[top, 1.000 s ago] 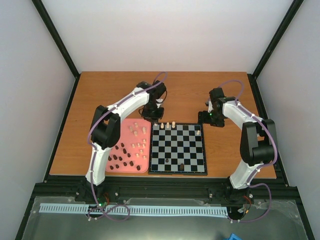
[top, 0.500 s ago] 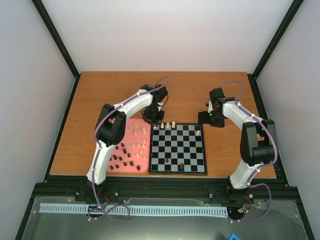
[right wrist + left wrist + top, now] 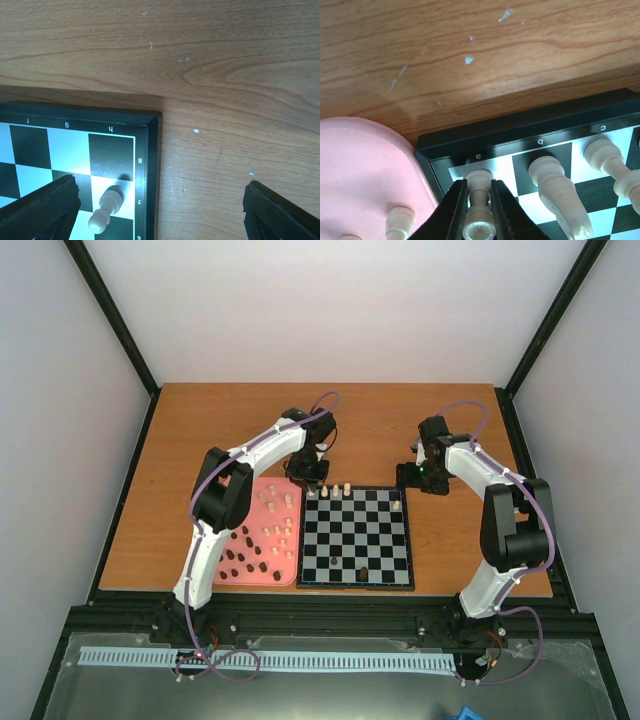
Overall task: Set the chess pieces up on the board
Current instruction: Place the chess piece on the chessboard.
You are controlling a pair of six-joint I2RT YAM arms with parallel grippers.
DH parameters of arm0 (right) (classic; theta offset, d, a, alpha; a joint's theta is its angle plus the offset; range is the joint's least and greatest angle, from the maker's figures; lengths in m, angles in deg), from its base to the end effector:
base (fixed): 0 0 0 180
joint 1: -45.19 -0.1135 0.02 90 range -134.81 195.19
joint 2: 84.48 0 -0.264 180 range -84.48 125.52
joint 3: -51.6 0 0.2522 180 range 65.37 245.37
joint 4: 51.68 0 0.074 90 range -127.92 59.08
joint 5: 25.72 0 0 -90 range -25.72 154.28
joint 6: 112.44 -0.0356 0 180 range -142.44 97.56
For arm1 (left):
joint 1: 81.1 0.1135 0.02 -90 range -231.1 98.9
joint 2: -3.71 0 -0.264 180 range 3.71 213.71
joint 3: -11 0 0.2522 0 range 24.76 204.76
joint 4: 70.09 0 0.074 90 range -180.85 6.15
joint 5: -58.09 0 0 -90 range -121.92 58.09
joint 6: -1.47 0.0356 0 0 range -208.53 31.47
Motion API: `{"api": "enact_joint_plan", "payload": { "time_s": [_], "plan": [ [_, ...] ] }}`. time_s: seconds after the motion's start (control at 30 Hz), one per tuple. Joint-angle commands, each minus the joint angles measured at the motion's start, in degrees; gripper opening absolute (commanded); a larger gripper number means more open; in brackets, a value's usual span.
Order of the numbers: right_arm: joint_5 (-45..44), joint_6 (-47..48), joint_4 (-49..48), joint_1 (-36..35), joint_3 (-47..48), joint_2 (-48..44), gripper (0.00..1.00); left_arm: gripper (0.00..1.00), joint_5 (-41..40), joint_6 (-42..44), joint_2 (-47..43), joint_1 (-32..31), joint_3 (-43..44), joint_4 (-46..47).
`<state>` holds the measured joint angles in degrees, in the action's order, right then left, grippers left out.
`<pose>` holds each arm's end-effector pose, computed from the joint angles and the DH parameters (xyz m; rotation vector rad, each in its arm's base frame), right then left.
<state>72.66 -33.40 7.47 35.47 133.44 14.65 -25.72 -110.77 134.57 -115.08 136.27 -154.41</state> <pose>0.3227 0.0605 0.1930 0.0062 2.9229 0.2730 0.3659 -0.2513 0.1792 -0.3160 -3.0723 0.1484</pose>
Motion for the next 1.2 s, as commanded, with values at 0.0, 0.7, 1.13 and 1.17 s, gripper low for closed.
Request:
{"api": "enact_joint_plan", "payload": {
  "time_s": [0.0,0.7,1.13,1.17],
  "plan": [
    [-0.3,-0.1,-0.3,0.4,-0.3,-1.2,0.89,0.14,-0.3,1.1,-0.6,-0.5,0.3,0.2],
    [0.1,0.1,0.2,0.4,1.1,-1.5,0.89,0.40,-5.3,1.5,-1.3,0.3,6.6,-1.9],
    [0.5,0.0,0.0,0.4,0.7,-1.6,0.89,0.49,-8.6,2.2,-10.2,5.9,-2.1,-1.2],
    [0.5,0.1,-0.2,0.4,0.5,-1.6,0.89,0.48,-8.5,2.2,-11.2,6.0,-3.9,-1.0]
  ]
}}
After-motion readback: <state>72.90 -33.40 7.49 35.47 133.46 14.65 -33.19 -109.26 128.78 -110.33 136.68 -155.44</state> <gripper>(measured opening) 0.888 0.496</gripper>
